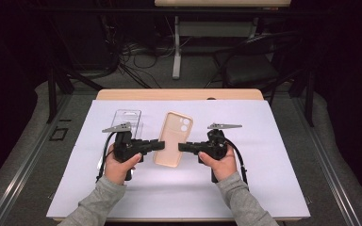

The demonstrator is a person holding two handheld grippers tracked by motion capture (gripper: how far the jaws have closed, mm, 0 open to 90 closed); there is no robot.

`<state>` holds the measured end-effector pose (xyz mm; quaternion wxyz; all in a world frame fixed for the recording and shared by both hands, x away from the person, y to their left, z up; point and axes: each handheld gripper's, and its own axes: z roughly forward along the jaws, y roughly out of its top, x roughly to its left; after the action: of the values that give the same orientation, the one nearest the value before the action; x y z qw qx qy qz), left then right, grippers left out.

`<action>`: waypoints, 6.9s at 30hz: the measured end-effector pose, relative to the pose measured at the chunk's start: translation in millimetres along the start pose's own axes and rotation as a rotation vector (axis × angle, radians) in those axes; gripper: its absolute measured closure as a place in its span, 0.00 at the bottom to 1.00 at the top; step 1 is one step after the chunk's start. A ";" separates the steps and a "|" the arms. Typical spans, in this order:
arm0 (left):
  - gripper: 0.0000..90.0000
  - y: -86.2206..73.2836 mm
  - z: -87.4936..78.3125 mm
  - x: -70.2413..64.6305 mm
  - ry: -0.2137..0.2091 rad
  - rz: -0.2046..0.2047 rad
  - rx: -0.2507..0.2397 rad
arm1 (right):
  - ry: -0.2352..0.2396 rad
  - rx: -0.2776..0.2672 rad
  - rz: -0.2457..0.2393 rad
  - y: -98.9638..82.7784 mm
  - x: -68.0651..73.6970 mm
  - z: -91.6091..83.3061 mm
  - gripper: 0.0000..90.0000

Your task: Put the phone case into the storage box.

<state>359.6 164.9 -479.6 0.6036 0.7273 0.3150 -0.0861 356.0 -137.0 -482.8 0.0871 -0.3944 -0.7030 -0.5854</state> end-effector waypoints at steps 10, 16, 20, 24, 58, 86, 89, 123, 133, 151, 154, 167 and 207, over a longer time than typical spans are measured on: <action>0.79 -0.3 -0.3 2.6 0.027 -0.005 -0.004 | -0.006 -0.009 -0.007 0.0 1.0 -0.4 0.90; 0.69 -0.1 -0.4 3.9 0.041 -0.005 -0.010 | -0.022 -0.012 -0.012 0.0 0.0 -1.0 0.90; 0.65 -0.3 -0.4 4.4 0.051 -0.004 -0.008 | -0.039 -0.012 -0.017 -0.1 -0.6 -1.7 0.90; 0.61 -0.1 -0.9 4.5 0.071 0.002 -0.012 | -0.058 -0.011 -0.024 0.0 -1.1 -2.3 0.90; 0.51 5.2 -17.0 5.4 0.331 0.159 -0.030 | -0.147 -0.026 -0.072 -0.1 0.2 -6.5 0.90; 0.48 19.1 -36.5 -3.1 0.449 0.260 0.036 | -0.205 -0.013 -0.140 -1.8 7.1 -5.2 0.90; 0.46 20.0 -35.0 -5.2 0.457 0.270 0.059 | -0.207 -0.012 -0.143 -1.9 8.3 -5.4 0.90; 0.11 21.6 -21.6 -20.3 0.449 0.306 0.171 | -0.255 0.038 -0.207 -6.3 17.6 1.6 0.90; 0.09 26.4 -15.2 -24.6 0.467 0.346 0.201 | -0.257 0.051 -0.212 -7.0 18.7 3.6 0.90; 0.12 44.6 -7.2 -34.7 0.505 0.484 0.247 | -0.258 0.054 -0.214 -6.7 17.2 4.6 0.90; 0.13 46.9 -5.5 -35.7 0.506 0.498 0.255 | -0.266 0.063 -0.220 -6.7 16.8 4.8 0.90; 0.18 52.3 1.9 -42.3 0.514 0.556 0.276 | -0.276 0.115 -0.221 -7.0 15.4 7.3 0.90; 0.47 60.7 17.6 -52.9 0.547 0.737 0.308 | -0.294 0.145 -0.233 -8.7 15.5 11.1 0.90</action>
<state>356.6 125.3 -407.5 0.3744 0.8673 0.1671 0.2824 343.6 -120.1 -483.6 -0.0566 -0.3845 -0.7894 -0.4752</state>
